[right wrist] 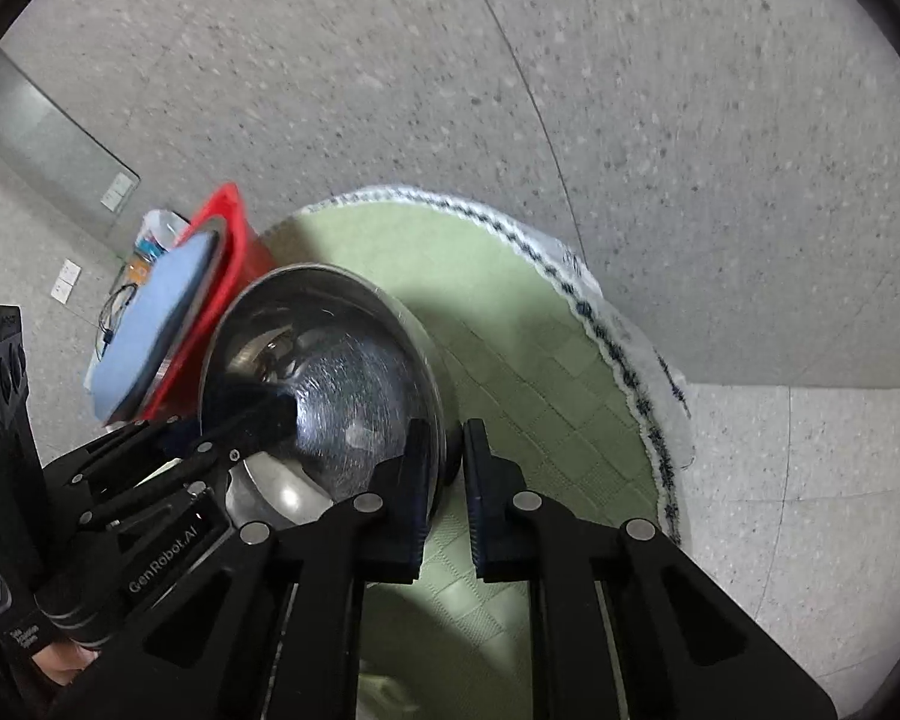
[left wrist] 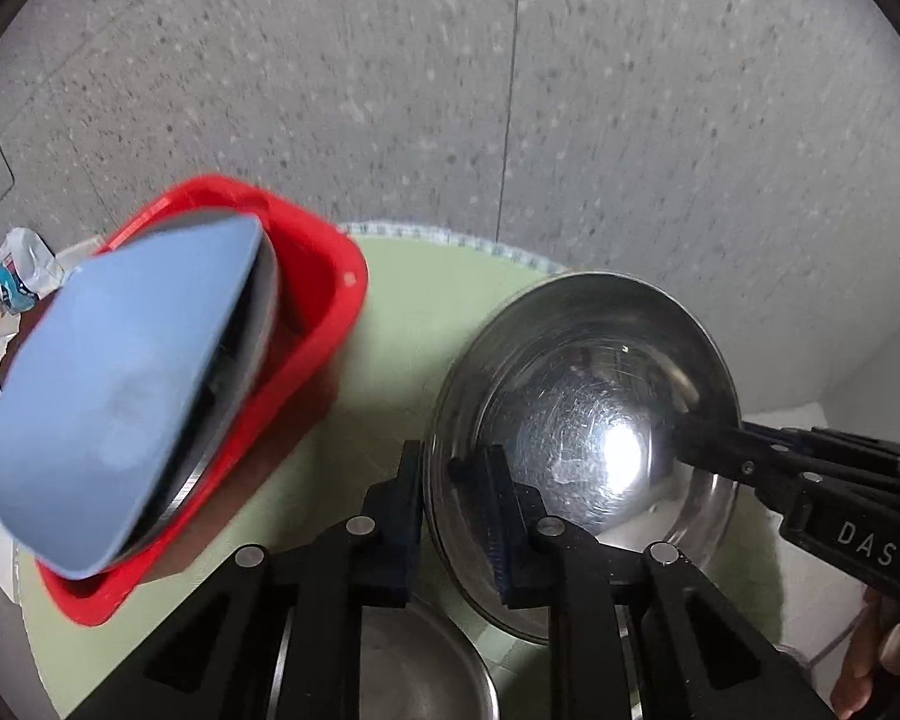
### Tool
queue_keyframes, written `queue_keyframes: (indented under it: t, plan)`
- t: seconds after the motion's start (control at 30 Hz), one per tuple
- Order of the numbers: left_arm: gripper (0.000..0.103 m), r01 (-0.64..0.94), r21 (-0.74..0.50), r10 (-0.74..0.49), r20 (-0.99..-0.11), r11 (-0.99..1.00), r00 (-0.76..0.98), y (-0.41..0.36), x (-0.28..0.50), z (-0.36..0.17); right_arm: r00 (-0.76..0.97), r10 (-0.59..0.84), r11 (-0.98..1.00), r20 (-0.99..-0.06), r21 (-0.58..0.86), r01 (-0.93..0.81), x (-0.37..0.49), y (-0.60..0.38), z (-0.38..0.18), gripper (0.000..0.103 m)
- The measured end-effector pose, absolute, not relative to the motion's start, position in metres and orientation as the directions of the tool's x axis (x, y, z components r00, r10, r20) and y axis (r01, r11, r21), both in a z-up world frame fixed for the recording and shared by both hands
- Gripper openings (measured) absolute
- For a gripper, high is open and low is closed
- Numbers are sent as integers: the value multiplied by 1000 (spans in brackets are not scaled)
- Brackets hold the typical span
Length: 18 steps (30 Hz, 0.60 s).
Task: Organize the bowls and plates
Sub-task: 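Grasp the medium steel bowl rim with the right gripper while the left gripper grips it too, then lower the medium steel bowl into the other steel bowl and open both grippers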
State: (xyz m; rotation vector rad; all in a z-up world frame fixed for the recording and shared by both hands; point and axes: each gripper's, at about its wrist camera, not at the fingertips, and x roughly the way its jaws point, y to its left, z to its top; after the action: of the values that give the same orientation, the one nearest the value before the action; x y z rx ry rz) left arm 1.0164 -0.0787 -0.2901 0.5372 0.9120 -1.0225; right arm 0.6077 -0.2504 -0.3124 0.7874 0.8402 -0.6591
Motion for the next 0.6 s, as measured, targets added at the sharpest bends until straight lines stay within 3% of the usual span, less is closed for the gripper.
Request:
queue_keyframes:
  t: [0.33,0.6]
  plan:
    - [15,900,-114,-645,-735,420,208,-17,995,-220,571,-351,605,-742,286,743,586,-197,-215,11]
    - [15,914,-122,-670,-718,386,187,46,964,-211,563,-349,610,-749,274,743,563,-141,-207,11]
